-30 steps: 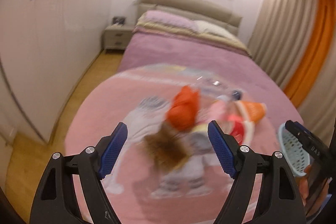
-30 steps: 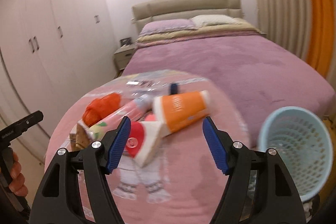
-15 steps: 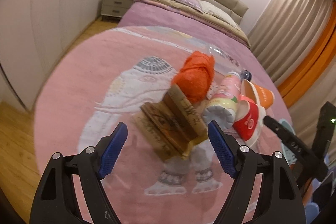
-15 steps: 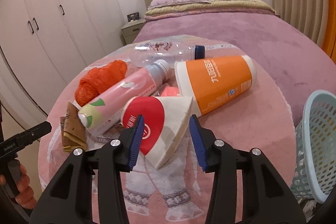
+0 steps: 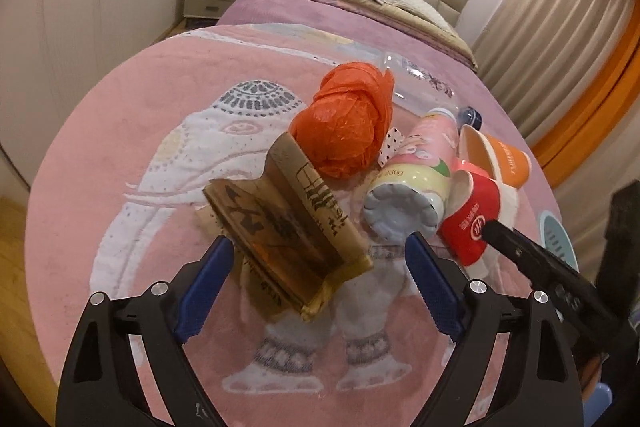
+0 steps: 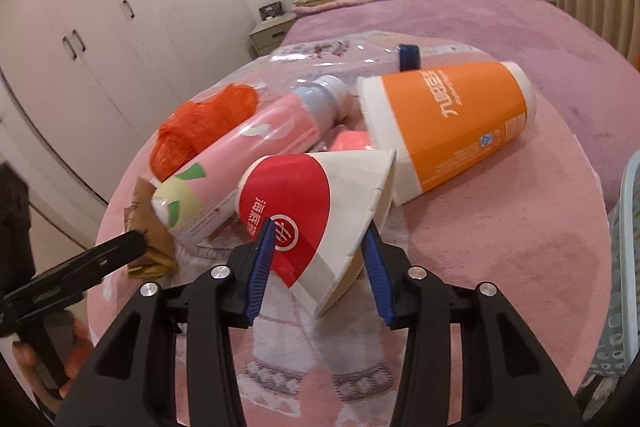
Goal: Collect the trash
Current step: 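Grasp the brown paper booklet with the left tool while the right tool grasps the red-white paper cup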
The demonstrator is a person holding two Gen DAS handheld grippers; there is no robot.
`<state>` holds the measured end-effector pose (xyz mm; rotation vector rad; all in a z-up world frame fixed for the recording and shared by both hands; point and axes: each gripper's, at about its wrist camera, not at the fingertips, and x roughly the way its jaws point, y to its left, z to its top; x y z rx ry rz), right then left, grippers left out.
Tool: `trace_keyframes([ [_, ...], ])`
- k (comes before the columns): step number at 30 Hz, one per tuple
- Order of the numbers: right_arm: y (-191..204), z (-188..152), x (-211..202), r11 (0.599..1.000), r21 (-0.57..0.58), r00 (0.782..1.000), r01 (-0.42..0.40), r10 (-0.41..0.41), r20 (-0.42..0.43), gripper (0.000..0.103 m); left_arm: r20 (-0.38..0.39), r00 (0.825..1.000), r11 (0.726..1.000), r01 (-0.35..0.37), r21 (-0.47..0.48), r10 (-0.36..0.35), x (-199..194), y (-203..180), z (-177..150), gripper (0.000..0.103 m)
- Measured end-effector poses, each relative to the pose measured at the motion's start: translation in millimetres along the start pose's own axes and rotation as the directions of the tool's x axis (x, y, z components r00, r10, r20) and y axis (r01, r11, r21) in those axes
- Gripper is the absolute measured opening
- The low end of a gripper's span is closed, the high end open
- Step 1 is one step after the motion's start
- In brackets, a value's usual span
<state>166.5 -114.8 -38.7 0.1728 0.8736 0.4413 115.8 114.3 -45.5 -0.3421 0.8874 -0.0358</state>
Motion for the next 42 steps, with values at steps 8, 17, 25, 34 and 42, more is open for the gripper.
trace_keyframes([
  [8,29.2,-23.8,-19.3,0.989,-0.131,0.997,-0.071,0.073,0.018,0.023,-0.001,0.998,0.997,-0.06,-0.039,0.06,7.8,9.6,0.1,0.06],
  [17,19.8,-41.5,-30.3,0.986,-0.165,1.0,-0.028,0.026,-0.013,0.037,0.026,0.998,0.998,-0.049,-0.051,0.05,1.8,17.2,-1.5,0.036],
  [25,-18.5,-19.0,-26.8,1.0,-0.007,0.999,0.022,-0.022,0.024,0.065,0.063,0.995,0.997,-0.074,-0.032,0.076,-11.1,15.5,-2.8,0.029],
  [34,-45.7,5.3,5.7,0.993,0.107,0.998,-0.053,0.058,-0.04,0.07,0.126,0.989,0.997,-0.076,-0.002,0.076,-31.2,10.2,0.8,0.029],
  [42,-36.2,14.3,14.5,0.988,0.084,0.989,-0.132,0.137,-0.048,0.068,0.141,0.988,0.997,-0.064,0.031,0.059,-34.9,0.9,-0.3,0.029],
])
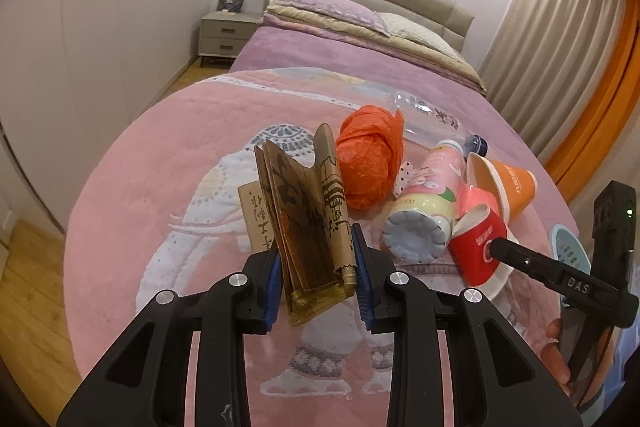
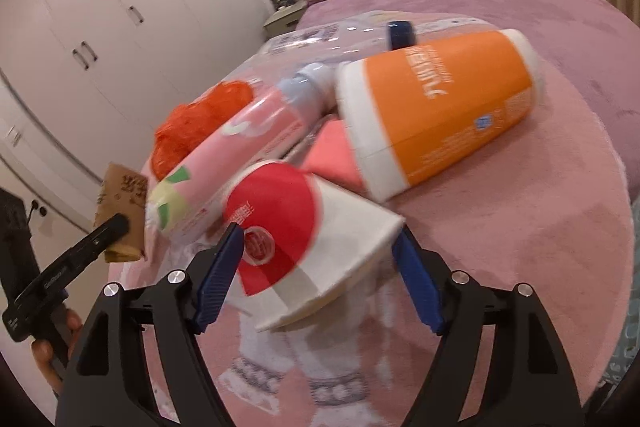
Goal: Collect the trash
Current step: 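Grasp the brown paper booklet with the left tool while the right tool grasps the red-white paper cup, then carry both items over the blue basket and open both tools to drop them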
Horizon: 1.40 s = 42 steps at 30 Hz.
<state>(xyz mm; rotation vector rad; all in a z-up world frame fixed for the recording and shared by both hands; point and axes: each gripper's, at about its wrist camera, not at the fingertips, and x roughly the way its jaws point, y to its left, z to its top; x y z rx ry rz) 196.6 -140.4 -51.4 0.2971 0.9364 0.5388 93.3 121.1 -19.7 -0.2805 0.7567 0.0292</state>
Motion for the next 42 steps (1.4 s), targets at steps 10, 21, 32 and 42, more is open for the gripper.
trace_keyframes([
  [10,45.0,-11.6,-22.0,0.988,-0.151,0.999,-0.034,0.04,0.034,0.052,0.024,1.0,1.0,0.006,0.005,-0.006,-8.5,1.8,0.2,0.029],
  [21,57.7,-31.9,-19.8,0.986,-0.168,0.999,0.023,-0.018,0.031,0.025,0.066,0.997,0.998,0.03,0.047,-0.033,-29.3,-13.1,0.7,0.029],
  [32,21.1,-30.3,-111.9,0.969,-0.079,0.946,0.236,-0.211,0.245,0.025,0.05,0.974,0.958,0.206,0.201,-0.22,-35.3,-107.9,3.6,0.029],
  [42,-74.6,-36.0,-194.2,0.888,0.179,0.834,0.424,-0.459,0.305,0.025,-0.086,0.912,0.841,0.404,0.36,-0.401,1.1,-239.9,-4.3,0.029],
])
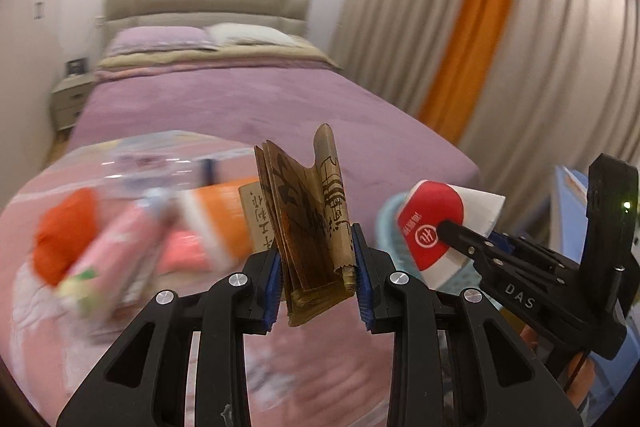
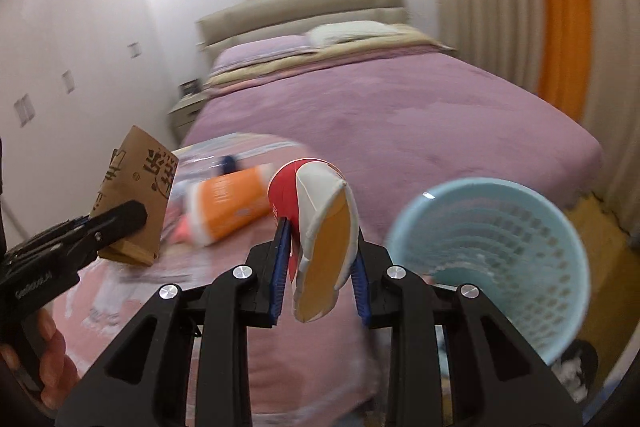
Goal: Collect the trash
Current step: 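Carry both items over the blue basket and open both tools to drop them, then lift both open tools away from the basket back to the rug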
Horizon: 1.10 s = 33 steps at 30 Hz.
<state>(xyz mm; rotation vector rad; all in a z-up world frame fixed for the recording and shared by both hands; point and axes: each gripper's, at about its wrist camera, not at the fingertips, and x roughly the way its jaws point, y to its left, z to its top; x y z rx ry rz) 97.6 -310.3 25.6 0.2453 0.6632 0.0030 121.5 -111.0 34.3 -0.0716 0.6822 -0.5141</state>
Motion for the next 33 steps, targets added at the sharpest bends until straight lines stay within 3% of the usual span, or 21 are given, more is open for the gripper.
trace_keyframes([
  [11,-96.8,-4.1,20.0,0.969,0.2,0.988,0.146,-0.134,-0.073,0.025,-0.149,0.979,0.988,0.147,0.04,-0.14,96.7,-55.2,-3.5,0.029],
  [20,-134.8,-19.4,38.5,0.933,0.269,0.967,0.238,-0.203,-0.152,0.027,-0.226,0.961,0.981,0.181,0.075,-0.16,135.7,-80.2,-16.1,0.031],
  [25,-145.2,-27.1,37.5,0.919,0.297,0.962,0.26,-0.22,-0.16,0.028,-0.237,0.958,0.979,0.187,0.078,-0.164,142.4,-83.9,-20.2,0.048],
  [26,-147.4,-28.3,37.4,0.917,0.303,0.963,0.259,-0.22,-0.159,0.033,-0.235,0.958,0.979,0.188,0.078,-0.165,140.7,-82.2,-20.5,0.051],
  [27,-148.8,-29.0,35.7,0.914,0.31,0.963,0.261,-0.222,-0.155,0.046,-0.23,0.959,0.979,0.187,0.08,-0.165,138.0,-80.8,-20.7,0.057],
  [29,-150.1,-29.5,29.8,0.911,0.321,0.965,0.26,-0.23,-0.129,0.058,-0.218,0.962,0.979,0.188,0.082,-0.167,135.4,-83.7,-19.5,0.065],
  [33,-147.1,-28.4,24.0,0.919,0.307,0.968,0.248,-0.223,-0.114,0.058,-0.187,0.965,0.978,0.201,0.065,-0.186,122.0,-80.7,-16.2,0.072],
])
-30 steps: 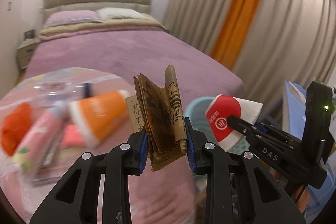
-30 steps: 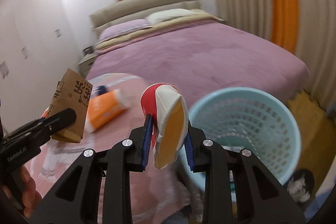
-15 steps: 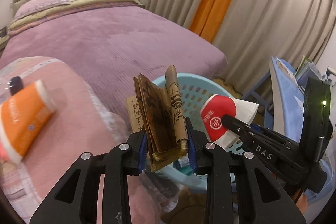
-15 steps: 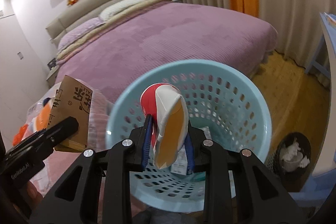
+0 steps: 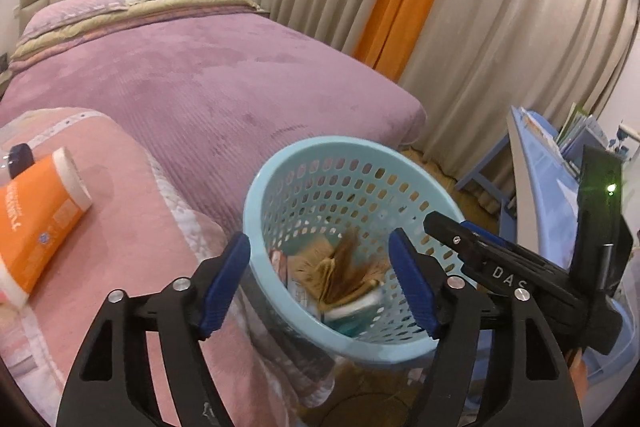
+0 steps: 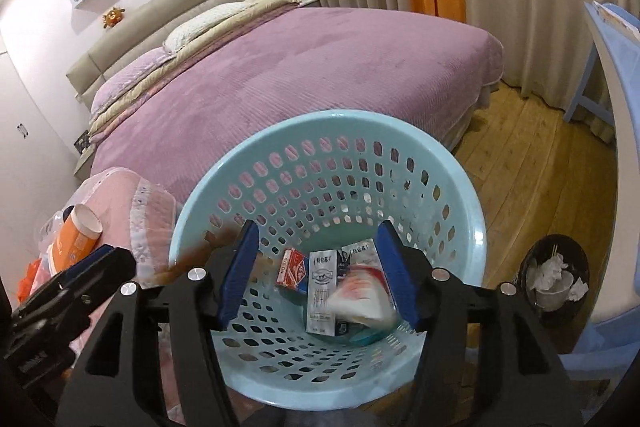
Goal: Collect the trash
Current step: 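Lift both open tools away from the basket back to the rug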
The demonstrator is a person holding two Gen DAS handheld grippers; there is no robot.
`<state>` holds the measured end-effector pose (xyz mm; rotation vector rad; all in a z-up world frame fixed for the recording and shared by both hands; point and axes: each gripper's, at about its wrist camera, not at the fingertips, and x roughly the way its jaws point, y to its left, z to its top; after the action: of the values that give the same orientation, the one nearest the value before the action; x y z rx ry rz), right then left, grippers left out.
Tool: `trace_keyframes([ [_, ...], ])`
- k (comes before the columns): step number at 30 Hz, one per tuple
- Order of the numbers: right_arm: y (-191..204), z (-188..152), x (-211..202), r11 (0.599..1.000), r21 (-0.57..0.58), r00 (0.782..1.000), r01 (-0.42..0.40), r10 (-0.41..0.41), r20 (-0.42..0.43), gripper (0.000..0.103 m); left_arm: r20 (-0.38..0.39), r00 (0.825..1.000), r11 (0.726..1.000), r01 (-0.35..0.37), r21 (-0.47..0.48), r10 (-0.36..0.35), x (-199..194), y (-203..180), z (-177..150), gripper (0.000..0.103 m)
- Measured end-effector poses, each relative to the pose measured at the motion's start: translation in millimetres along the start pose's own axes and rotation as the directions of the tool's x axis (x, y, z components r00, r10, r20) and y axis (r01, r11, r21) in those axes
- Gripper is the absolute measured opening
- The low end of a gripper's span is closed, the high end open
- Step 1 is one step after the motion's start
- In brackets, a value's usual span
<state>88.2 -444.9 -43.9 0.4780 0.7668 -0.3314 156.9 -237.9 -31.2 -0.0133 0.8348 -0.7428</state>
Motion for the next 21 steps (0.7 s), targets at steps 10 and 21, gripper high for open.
trace_keyframes([
  [10,44.2,-1.1,-30.2,0.994,-0.085,0.997,-0.07,0.073,0.037,0.058,0.117,0.993,0.999,-0.029,-0.015,0.03,-63.7,4.1,-1.9,0.08],
  [21,114.2,-7.3,-59.2,0.966,-0.217,0.984,-0.141,0.16,0.073,0.058,0.254,0.953,0.985,-0.146,-0.094,0.166,-155.8,54.9,-14.0,0.082],
])
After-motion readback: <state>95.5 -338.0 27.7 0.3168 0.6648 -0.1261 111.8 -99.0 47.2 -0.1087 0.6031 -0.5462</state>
